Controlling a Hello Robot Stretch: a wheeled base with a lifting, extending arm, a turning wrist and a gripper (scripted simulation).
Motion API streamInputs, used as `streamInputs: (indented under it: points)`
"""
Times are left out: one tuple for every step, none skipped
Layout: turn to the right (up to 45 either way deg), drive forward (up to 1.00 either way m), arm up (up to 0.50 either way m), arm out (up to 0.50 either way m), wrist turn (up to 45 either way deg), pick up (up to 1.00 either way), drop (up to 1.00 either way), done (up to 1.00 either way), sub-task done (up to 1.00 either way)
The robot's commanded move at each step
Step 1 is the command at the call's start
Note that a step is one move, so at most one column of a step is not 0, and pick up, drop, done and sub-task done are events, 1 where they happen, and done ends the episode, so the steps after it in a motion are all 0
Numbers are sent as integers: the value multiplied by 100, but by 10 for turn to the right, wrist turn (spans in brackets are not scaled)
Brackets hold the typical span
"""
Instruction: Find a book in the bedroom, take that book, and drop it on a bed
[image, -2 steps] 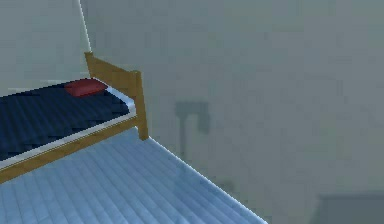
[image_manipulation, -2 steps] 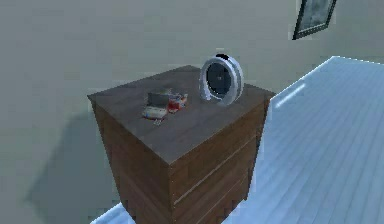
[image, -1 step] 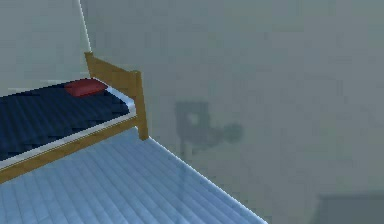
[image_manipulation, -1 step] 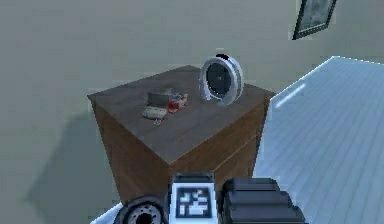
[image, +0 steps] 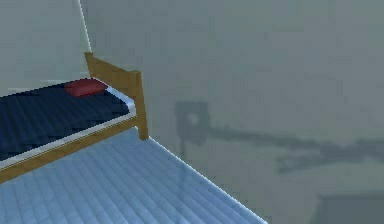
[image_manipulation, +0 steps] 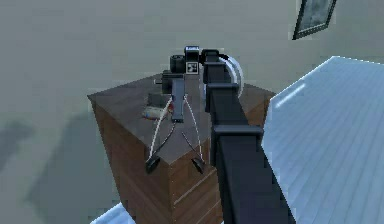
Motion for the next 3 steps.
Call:
streamInputs:
  points:
    - [0, 0, 0, 0, 450, 0, 0, 0, 0]
    - [0, 0, 0, 0, 450, 0, 0, 0, 0]
    - [0, 0, 0, 0, 450, 0, 0, 0, 0]
